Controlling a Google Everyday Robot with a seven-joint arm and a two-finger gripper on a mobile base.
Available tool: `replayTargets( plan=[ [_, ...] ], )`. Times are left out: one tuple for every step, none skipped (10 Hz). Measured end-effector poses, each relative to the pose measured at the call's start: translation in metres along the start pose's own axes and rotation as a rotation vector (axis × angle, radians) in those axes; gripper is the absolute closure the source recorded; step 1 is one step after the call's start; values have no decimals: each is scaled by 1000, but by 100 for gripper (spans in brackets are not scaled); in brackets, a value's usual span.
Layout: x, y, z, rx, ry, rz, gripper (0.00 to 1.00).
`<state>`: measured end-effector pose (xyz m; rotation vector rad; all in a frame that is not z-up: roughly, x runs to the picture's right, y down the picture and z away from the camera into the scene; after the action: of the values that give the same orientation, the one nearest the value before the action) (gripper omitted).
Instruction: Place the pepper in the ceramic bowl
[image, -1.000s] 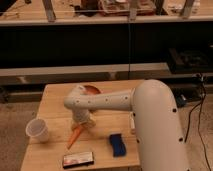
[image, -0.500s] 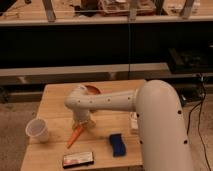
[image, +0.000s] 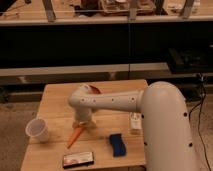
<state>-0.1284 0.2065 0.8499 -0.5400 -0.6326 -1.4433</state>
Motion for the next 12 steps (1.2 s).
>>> replayTargets(
  plan=[
    [-2,0,0,3,-1,32,25],
    [-3,0,1,4,0,44,25],
    [-8,-4,2,13,1,86,25],
    [-9,-2,3,30,0,124,25],
    [-11,2,3,37,-3,160,25],
    [-12,6,3,44,-4,207,25],
    [-15,8,1,60,-5,265,25],
    [-17,12,-1,64,-3,298,25],
    [-18,12,-2,64,0,318,25],
    [-20,7,-5,58,7,324,25],
    [-22,1,-8,55,14,322,25],
    [-24,-2,-9,44,17,317,25]
  ],
)
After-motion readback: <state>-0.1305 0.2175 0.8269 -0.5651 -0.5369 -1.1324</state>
